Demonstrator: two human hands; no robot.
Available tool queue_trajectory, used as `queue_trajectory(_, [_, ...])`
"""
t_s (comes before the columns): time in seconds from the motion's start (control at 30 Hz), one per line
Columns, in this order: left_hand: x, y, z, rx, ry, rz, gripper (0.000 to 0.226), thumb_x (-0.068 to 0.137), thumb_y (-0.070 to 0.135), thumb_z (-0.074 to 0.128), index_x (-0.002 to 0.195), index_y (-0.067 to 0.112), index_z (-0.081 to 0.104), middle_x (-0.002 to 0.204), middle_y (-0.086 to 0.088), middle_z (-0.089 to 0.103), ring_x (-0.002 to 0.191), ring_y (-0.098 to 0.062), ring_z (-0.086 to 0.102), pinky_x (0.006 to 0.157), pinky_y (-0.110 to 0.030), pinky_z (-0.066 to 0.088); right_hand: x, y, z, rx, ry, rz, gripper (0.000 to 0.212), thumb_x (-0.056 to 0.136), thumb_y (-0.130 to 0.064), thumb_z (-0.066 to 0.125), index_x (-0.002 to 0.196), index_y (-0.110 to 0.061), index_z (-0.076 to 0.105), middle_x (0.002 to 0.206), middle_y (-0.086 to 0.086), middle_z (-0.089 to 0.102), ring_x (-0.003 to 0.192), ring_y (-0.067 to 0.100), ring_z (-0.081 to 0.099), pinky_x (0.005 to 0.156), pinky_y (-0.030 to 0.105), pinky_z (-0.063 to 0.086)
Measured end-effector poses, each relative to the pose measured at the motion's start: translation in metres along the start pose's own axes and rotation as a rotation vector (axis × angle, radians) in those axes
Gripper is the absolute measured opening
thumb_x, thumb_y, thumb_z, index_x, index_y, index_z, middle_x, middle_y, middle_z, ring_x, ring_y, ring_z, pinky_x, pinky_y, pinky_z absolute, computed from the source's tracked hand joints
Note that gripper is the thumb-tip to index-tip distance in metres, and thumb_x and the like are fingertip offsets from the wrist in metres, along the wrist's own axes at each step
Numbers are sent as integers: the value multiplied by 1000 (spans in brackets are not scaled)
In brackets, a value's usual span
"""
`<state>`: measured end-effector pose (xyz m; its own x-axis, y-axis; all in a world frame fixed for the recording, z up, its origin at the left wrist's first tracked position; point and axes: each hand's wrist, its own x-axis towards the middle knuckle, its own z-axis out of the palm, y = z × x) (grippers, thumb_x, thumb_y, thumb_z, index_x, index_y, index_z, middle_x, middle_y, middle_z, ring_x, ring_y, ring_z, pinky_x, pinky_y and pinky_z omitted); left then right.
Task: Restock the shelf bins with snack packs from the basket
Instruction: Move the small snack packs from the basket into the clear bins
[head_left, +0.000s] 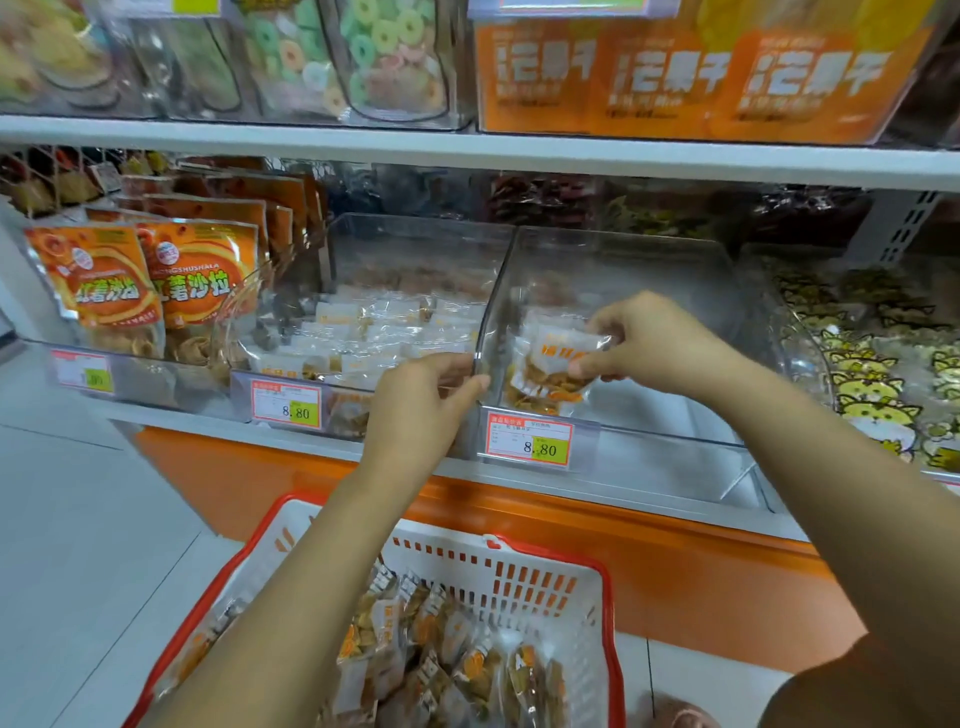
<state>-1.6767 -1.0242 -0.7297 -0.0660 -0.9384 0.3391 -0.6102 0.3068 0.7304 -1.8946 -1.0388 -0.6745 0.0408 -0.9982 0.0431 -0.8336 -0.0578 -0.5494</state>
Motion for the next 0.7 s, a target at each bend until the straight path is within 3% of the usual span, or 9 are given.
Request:
queue_trajectory(0.27, [-1, -5, 2, 27, 4, 32, 28, 90, 25, 64, 116, 17, 69, 107, 4, 72, 96, -7, 65, 90, -28, 52, 19, 1, 38, 23, -179, 95, 27, 71, -19, 83, 88, -1, 72, 77, 9, 73, 61, 14, 69, 64, 26, 57])
queue_trajectory(0.37, [-2, -4, 2, 29, 23, 48, 27, 90, 25, 64, 115, 17, 69, 105, 4, 72, 95, -7, 65, 88, -28, 52, 23, 0, 45, -24, -105, 155, 33, 66, -22, 87, 85, -1, 69, 79, 9, 72, 71, 21, 71, 69, 32, 58])
queue_trajectory(0.47, [-3, -5, 3, -1, 38, 42, 28, 89, 26, 65, 115, 18, 69, 105, 5, 72, 94, -6, 65, 87, -26, 52, 22, -5, 50, -104, 8, 182, 41, 63, -22, 89, 78, -7, 53, 86, 9, 69, 80, 25, 67, 66, 34, 54])
queue_trajectory(0.7, [-4, -5, 3, 8, 38, 39, 29, 89, 27, 65, 117, 17, 68, 107, 2, 72, 95, -8, 65, 88, -30, 53, 13, -3, 58, -172, 111, 251, 81, 66, -35, 86, 128, -9, 40, 127, 13, 52, 112, 33, 55, 86, 39, 48])
